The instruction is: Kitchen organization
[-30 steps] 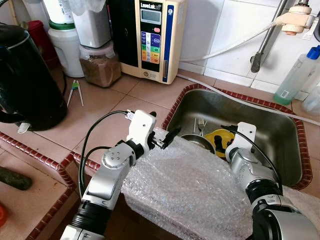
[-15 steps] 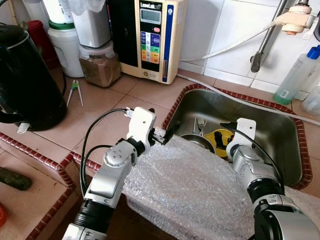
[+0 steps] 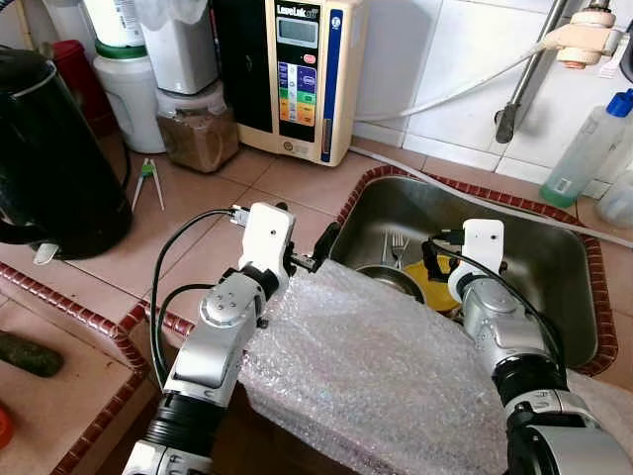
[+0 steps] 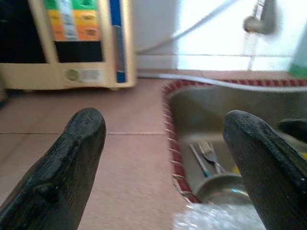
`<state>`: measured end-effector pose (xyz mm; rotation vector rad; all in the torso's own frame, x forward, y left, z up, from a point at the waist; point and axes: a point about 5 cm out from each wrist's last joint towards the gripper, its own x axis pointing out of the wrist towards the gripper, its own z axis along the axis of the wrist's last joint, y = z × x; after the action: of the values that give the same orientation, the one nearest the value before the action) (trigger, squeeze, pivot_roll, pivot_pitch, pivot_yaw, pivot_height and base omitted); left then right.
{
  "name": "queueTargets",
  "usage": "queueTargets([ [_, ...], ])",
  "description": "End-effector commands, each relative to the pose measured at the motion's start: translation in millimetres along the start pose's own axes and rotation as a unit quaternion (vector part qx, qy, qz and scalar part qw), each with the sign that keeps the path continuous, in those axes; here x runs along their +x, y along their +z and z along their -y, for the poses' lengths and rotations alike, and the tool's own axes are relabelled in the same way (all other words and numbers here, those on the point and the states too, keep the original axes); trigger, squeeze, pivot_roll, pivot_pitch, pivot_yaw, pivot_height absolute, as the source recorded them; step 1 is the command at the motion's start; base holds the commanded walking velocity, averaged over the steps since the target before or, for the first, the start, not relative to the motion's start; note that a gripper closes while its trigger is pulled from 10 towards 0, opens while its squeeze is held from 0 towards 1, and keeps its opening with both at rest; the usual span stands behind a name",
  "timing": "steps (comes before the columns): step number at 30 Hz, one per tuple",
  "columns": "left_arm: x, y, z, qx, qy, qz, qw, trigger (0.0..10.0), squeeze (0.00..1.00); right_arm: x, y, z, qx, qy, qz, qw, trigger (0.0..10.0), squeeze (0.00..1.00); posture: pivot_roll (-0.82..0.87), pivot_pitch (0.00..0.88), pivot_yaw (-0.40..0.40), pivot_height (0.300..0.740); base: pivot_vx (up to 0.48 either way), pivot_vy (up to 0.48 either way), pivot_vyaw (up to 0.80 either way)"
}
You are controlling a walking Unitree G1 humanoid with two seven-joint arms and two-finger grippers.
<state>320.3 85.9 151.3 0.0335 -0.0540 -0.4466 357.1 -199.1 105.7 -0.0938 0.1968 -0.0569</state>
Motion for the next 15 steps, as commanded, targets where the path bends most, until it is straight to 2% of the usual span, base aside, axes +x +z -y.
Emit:
queueTargets([
  [1, -1.2, 9, -3.3, 0.007, 0.015, 0.019, 1.000, 10.0, 1.00, -0.6, 10, 3.1, -0.015, 0.004, 0.028, 1.000, 10.0, 0.00, -0.03, 0.001, -0.005, 0.740, 0.000, 0.000, 0.00],
  [4, -3.9, 7, -6.6, 0.007, 0.037, 0.013, 0.999, 10.0, 1.00, -3.6, 16, 4.3, -0.025, 0.013, 0.053, 0.998, 10.0, 0.00, -0.02, 0.002, -0.004, 0.740, 0.000, 0.000, 0.00],
  [5, -6.2, 6, -10.8, 0.007, 0.059, 0.011, 0.998, 10.0, 1.00, -5.5, 18, 5.8, -0.024, 0.014, 0.063, 0.998, 10.0, 0.00, -0.02, 0.005, -0.005, 0.740, 0.000, 0.000, 0.00],
  [6, -9.0, 5, -14.5, 0.007, 0.075, 0.009, 0.997, 10.0, 0.95, -7.6, 20, 7.5, -0.021, 0.015, 0.076, 0.997, 10.0, 0.00, -0.02, 0.006, -0.004, 0.740, 0.000, 0.000, 0.00],
  [7, -11.3, 5, -16.9, 0.007, 0.083, 0.009, 0.997, 10.0, 0.09, -9.1, 22, 9.1, -0.020, 0.015, 0.084, 0.996, 10.0, 0.00, -0.02, 0.006, -0.004, 0.740, 0.000, 0.000, 0.00],
  [8, -11.3, 5, -16.9, 0.007, 0.083, 0.009, 0.997, 10.0, 0.09, -9.1, 22, 9.1, -0.020, 0.015, 0.084, 0.996, 10.0, 0.00, -0.02, 0.006, -0.004, 0.740, 0.000, 0.000, 0.00],
  [9, -14.3, 5, -19.6, 0.014, 0.092, 0.007, 0.996, 10.0, 0.00, -11.3, 24, 11.1, -0.018, 0.016, 0.094, 0.995, 10.0, 0.00, -0.02, 0.008, -0.005, 0.740, 0.000, 0.000, 0.00],
  [13, -24.9, 2, -26.4, 0.009, 0.120, -0.002, 0.993, 10.0, 0.00, -18.7, 27, 16.3, -0.015, 0.018, 0.122, 0.992, 10.0, 0.00, -0.01, 0.009, -0.005, 0.740, 0.000, 0.000, 0.00],
  [15, -33.1, 1, -31.4, 0.009, 0.141, -0.001, 0.990, 10.0, 0.00, -24.6, 33, 16.0, 0.007, 0.026, 0.141, 0.990, 10.0, 0.00, -0.01, 0.010, -0.006, 0.740, 0.000, 0.000, 0.00],
])
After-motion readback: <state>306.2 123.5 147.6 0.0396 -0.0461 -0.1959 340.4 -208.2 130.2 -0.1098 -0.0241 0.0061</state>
